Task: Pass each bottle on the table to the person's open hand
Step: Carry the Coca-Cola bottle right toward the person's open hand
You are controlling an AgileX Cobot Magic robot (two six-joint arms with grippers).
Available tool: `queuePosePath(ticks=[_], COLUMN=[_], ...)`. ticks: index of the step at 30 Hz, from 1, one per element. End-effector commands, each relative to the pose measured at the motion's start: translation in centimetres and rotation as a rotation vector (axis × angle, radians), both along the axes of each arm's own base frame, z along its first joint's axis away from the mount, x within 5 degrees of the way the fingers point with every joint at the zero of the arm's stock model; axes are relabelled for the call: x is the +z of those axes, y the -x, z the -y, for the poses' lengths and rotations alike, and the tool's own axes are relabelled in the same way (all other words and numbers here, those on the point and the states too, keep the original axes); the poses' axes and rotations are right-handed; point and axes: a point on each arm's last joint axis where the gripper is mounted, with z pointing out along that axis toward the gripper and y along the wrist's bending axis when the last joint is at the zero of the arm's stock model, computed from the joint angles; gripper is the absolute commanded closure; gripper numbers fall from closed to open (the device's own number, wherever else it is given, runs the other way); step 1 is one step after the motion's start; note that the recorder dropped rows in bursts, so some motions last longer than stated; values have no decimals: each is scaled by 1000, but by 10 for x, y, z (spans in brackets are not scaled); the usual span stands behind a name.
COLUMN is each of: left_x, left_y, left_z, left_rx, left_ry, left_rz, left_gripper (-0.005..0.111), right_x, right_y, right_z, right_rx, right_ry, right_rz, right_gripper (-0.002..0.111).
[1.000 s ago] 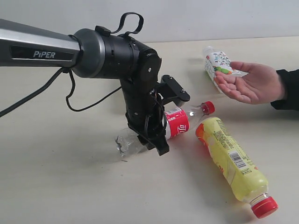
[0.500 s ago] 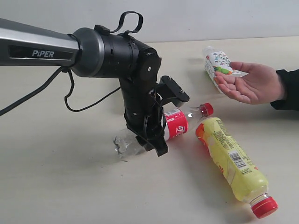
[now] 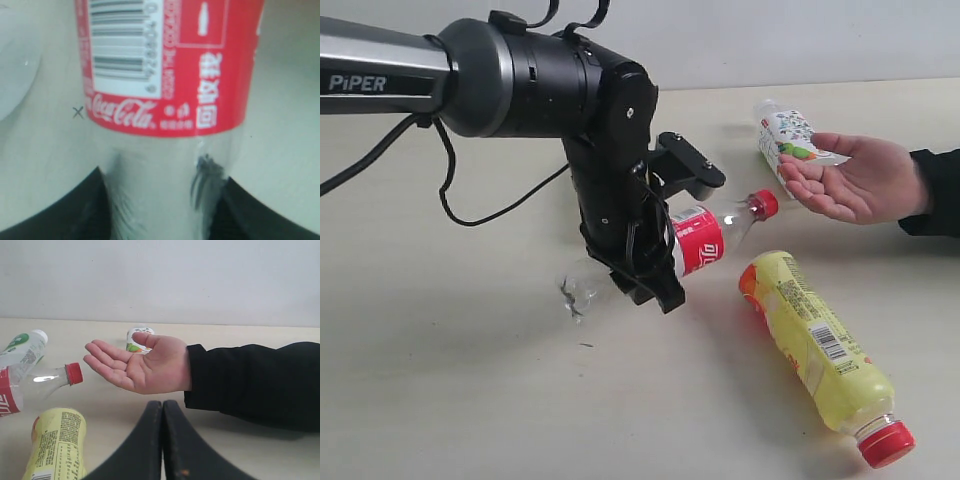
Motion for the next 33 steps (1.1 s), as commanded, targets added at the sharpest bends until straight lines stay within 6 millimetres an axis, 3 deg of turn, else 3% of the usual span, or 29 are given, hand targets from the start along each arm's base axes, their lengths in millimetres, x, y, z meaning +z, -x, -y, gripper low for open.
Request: queuePosePath(ticks=[1, 11, 16, 21, 26, 33], left_x=[15, 40, 55, 75, 100, 115], left_y=[4, 9, 10, 14, 14, 8], left_z=[0, 1, 10, 31, 59, 82], left_rx=[31, 190, 361, 460, 576, 734], left_ry=[27, 117, 224, 443, 783, 1064], left_rz=[3, -17, -92, -234, -345, -204], left_gripper=[107, 107, 107, 107, 107, 107], right_x=[-1, -1, -1, -1, -1, -1], right_y=[0, 0, 0, 0, 0, 0], right_z=[0, 0, 0, 0, 0, 0], right_rx=[-7, -7, -7, -7, -7, -7], right_ry=[-2, -2, -2, -2, -2, -2], right_rz=[6, 6, 6, 6, 6, 6], right_gripper=[108, 108, 108, 108, 108, 108])
